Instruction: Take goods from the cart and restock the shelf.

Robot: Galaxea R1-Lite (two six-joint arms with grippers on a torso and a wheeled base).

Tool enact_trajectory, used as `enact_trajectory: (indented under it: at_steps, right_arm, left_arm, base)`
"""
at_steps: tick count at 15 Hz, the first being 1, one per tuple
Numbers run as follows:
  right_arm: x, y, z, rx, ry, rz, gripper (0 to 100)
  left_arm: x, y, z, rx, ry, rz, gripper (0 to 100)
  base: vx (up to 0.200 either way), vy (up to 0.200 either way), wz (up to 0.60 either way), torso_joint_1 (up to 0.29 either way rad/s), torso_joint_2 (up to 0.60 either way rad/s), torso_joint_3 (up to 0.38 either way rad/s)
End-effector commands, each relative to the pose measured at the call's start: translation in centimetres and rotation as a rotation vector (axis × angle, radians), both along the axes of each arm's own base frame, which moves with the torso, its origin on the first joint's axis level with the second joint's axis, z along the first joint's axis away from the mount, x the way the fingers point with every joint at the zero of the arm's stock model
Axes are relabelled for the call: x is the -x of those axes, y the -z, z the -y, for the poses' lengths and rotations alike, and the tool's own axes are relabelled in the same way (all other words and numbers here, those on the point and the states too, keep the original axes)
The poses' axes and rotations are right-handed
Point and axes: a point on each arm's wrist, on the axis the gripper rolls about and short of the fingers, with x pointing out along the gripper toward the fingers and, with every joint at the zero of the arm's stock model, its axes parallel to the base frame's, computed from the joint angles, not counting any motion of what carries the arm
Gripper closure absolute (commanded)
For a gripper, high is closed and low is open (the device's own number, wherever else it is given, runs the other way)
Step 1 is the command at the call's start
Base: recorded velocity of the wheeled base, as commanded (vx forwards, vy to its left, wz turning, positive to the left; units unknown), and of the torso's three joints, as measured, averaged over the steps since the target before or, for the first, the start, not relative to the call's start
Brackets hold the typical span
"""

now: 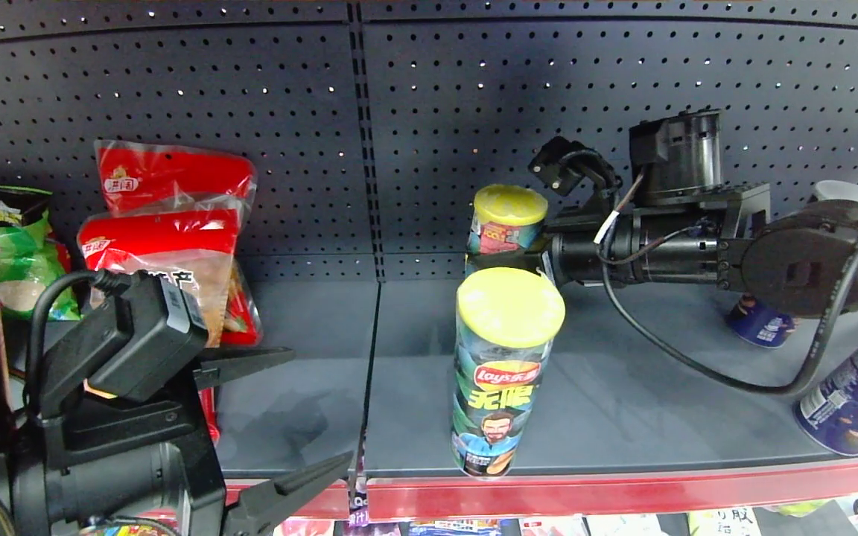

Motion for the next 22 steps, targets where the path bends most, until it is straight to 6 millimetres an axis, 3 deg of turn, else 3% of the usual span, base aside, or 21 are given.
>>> enact_trajectory:
  at_steps: [1,5,6,12,18,22]
  right_arm:
    - [0.0,0.1,-0.1,0.001,-0.002,-0.003,100]
    - [0.1,0.3,0.0,0.006,-0.003,-0.008,100]
    - [0.1,0.3,0.0,0.005,-0.002,-0.01,0]
    - [2.0,-0.3,1.2,0.008,0.026,-0.007,0]
    - [8.7,-0.5,5.7,0.006,0.118,-0.026,0]
    - [15.3,-0.1,9.3,-0.033,0.128,0.001,0]
  left_arm:
    - [0.0,0.0,0.0,0.002,0.0,0.001,0]
    - [0.0,0.0,0.0,-0.001,0.001,0.0,0]
    - [0.0,0.0,0.0,0.0,0.0,-0.001,0]
    - [-0.2,0.3,0.2,-0.01,0.002,-0.012,0]
    - [-2.6,0.8,1.9,-0.048,-0.016,-0.045,0]
    - [-4.3,2.0,3.4,-0.096,-0.037,-0.081,0]
  base:
    - [0.0,0.0,0.0,0.0,0.0,0.0]
    - [0.0,0.0,0.0,0.0,0.0,0.0]
    - [0.0,0.0,0.0,0.0,0.0,0.0]
    - [0.0,0.0,0.0,0.0,0.0,0.0]
    - [0.0,0.0,0.0,0.0,0.0,0.0]
    - [0.0,0.0,0.0,0.0,0.0,0.0]
